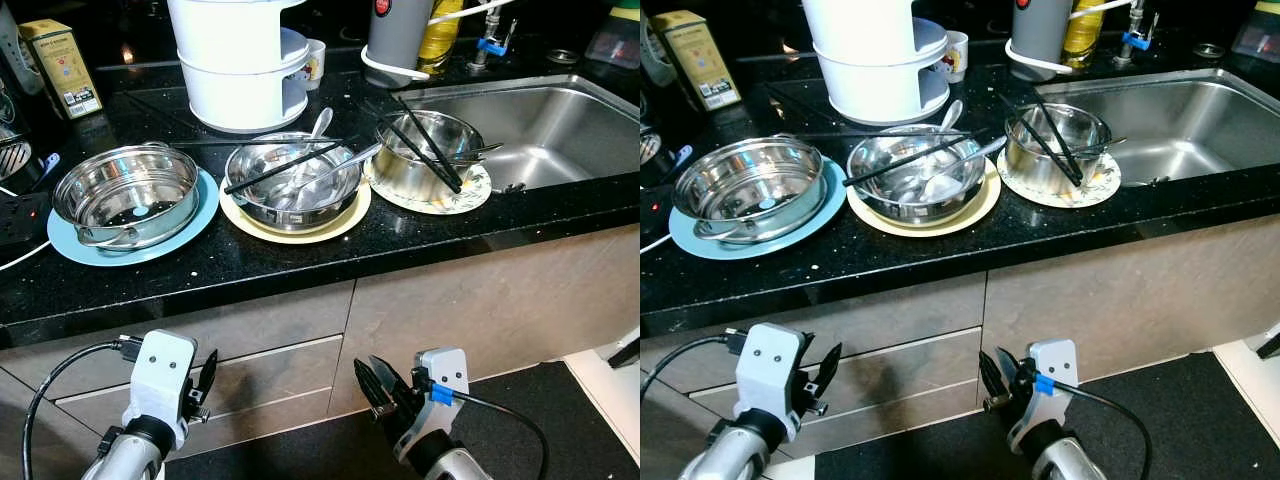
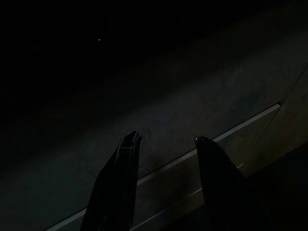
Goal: Kitchen organization
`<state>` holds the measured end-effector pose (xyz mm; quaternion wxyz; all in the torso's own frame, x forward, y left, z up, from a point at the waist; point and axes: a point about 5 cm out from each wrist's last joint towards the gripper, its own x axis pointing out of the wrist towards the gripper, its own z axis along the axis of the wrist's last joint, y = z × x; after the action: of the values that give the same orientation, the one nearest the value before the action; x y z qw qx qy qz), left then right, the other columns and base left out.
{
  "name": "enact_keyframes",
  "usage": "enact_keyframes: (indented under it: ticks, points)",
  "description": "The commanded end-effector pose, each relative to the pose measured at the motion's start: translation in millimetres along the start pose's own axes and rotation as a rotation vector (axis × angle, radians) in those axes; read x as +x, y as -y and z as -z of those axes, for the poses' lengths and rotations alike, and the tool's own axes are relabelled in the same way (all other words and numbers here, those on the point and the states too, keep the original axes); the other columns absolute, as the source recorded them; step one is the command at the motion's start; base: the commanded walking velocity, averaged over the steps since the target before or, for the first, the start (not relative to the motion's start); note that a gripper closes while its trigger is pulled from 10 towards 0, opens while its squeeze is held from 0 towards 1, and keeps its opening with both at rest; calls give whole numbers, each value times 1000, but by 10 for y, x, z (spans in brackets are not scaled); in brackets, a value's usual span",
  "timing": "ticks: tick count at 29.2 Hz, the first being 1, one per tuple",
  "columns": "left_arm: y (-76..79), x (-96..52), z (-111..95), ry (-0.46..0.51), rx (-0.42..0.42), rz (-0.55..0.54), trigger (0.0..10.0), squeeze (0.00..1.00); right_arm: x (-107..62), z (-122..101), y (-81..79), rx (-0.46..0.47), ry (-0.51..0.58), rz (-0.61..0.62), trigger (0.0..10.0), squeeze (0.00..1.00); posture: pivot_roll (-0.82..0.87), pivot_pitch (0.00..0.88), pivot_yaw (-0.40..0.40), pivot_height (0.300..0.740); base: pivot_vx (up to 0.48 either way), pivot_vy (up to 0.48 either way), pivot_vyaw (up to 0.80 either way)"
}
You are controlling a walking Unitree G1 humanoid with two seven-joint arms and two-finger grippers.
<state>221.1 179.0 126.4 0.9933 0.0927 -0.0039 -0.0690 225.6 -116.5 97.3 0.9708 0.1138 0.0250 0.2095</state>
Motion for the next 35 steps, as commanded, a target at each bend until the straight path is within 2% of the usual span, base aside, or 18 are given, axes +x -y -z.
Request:
enact_keyframes:
  ticks: [1,3,4,6,7,8,9,11,14,15,16,20,21,22,23,26,27,35]
  points:
    - [-35,-75,-92,60,2,20,10000,0,-20,31,-26,-20,-26,-31,10000,0,-8,178,-26,740,0,0,0]
    - [-39,-99,-143,93,-1,34,10000,0,-18,27,-34,-27,-28,-45,10000,0,-8,178,-26,740,0,0,0]
    - [55,-201,-273,126,-13,239,10000,0,-13,19,-43,-34,-39,-82,10000,0,-6,176,-40,740,0,0,0]
    - [55,-201,-273,126,-13,239,10000,0,-13,19,-43,-34,-39,-82,10000,0,-6,176,-40,740,0,0,0]
    - [111,-247,-311,120,12,354,10000,0,-12,18,-44,-34,-43,-93,10000,0,-6,176,-40,740,0,0,0]
    - [111,-247,-311,120,12,354,10000,0,-12,18,-44,-34,-43,-93,10000,0,-6,176,-40,740,0,0,0]
    - [111,-277,-385,99,46,480,10000,0,-8,18,-42,-35,-47,-104,10000,0,-1,175,-51,740,0,0,0]
    - [31,-257,-533,88,94,582,10000,0,1,17,-39,-36,-52,-115,10000,0,2,176,-58,740,0,0,0]
    - [-65,-197,-662,116,108,573,10000,0,8,16,-42,-36,-54,-123,10000,0,2,177,-61,740,0,0,0]
    - [-247,-76,-851,176,119,480,10000,0,14,19,-52,-37,-57,-137,10000,0,2,178,-61,740,0,0,0]
    - [-247,-76,-851,176,119,480,10000,0,14,19,-52,-37,-57,-137,10000,0,2,178,-61,740,0,0,0]
    - [-443,23,-1253,293,107,469,10000,0,23,28,-77,-38,-62,-151,10000,0,2,178,-61,740,0,0,0]
    - [-606,103,-1420,322,170,421,10000,180,26,28,-82,-37,-62,-155,10000,0,2,180,-64,740,0,0,0]
    - [-679,140,-1479,331,197,387,10000,180,27,28,-83,-37,-62,-156,10000,0,2,180,-64,740,0,0,0]
    - [-792,203,-1541,334,242,305,10000,353,28,28,-84,-37,-63,-158,10000,0,2,180,-64,740,0,0,0]
    - [-866,240,-1582,334,269,250,10000,353,29,28,-87,-37,-63,-160,10000,0,5,181,-60,740,0,0,0]
    - [-920,268,-1621,332,277,225,10000,1000,33,28,-93,-43,-66,-167,10000,0,2,181,-59,740,0,0,0]
    - [-1033,498,-1756,264,295,307,10000,1000,98,1,-153,-73,-78,-239,10000,0,11,181,-52,740,0,0,0]
